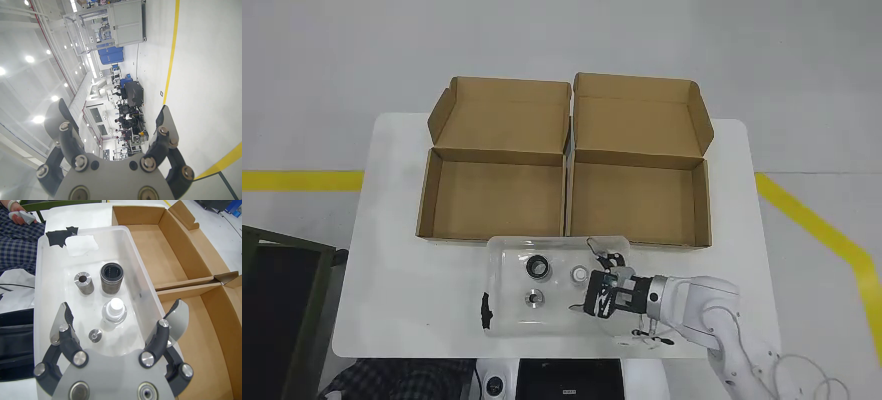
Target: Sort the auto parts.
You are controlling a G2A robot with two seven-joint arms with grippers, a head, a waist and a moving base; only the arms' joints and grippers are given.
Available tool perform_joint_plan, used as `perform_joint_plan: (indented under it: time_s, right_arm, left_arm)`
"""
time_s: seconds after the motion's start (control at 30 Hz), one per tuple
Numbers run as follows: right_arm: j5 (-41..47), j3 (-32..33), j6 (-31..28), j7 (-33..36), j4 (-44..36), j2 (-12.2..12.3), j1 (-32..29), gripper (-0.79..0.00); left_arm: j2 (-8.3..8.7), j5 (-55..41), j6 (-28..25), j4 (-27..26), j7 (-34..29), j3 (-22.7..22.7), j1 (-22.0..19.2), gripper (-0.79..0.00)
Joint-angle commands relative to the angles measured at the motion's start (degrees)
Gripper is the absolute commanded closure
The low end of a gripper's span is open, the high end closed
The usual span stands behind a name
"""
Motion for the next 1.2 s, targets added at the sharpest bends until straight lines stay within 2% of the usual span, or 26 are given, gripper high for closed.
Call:
perform_joint_plan:
  time_s: [0.0,0.37,0.5,0.57,0.73,0.87,0.9,1.1,1.17]
  right_arm:
    - [-0.1,-0.5,0.2,0.6,0.2,0.0,0.2,-0.785]
    - [0.3,-2.5,1.0,2.4,1.7,0.1,1.2,-0.785]
    - [0.3,-3.0,1.3,2.9,2.4,0.2,1.9,-0.637]
    - [0.3,-3.2,1.6,2.9,2.8,0.2,2.2,-0.659]
    - [0.4,-3.6,2.4,3.4,3.7,0.2,2.9,-0.628]
    - [0.5,-4.0,2.9,3.9,4.4,0.2,3.4,-0.480]
    - [0.5,-4.0,3.0,4.1,4.5,0.2,3.5,-0.403]
    - [1.1,-4.1,2.8,4.6,4.9,0.4,3.9,-0.314]
    - [1.5,-4.1,2.6,4.7,4.8,0.4,3.9,-0.231]
  left_arm:
    - [0.00,0.0,0.0,0.0,0.0,0.0,0.0,-0.785]
    - [0.00,0.0,0.0,0.0,0.0,0.0,0.0,-0.785]
    - [0.00,0.0,0.0,0.0,0.0,0.0,0.0,-0.785]
    - [0.00,0.0,0.0,0.0,0.0,0.0,0.0,-0.785]
    - [0.00,0.0,0.0,0.0,0.0,0.0,0.0,-0.785]
    - [0.00,0.0,0.0,0.0,0.0,0.0,0.0,-0.785]
    - [0.00,0.0,0.0,0.0,0.0,0.0,0.0,-0.785]
    - [0.00,0.0,0.0,0.0,0.0,0.0,0.0,-0.785]
    - [0.00,0.0,0.0,0.0,0.0,0.0,0.0,-0.785]
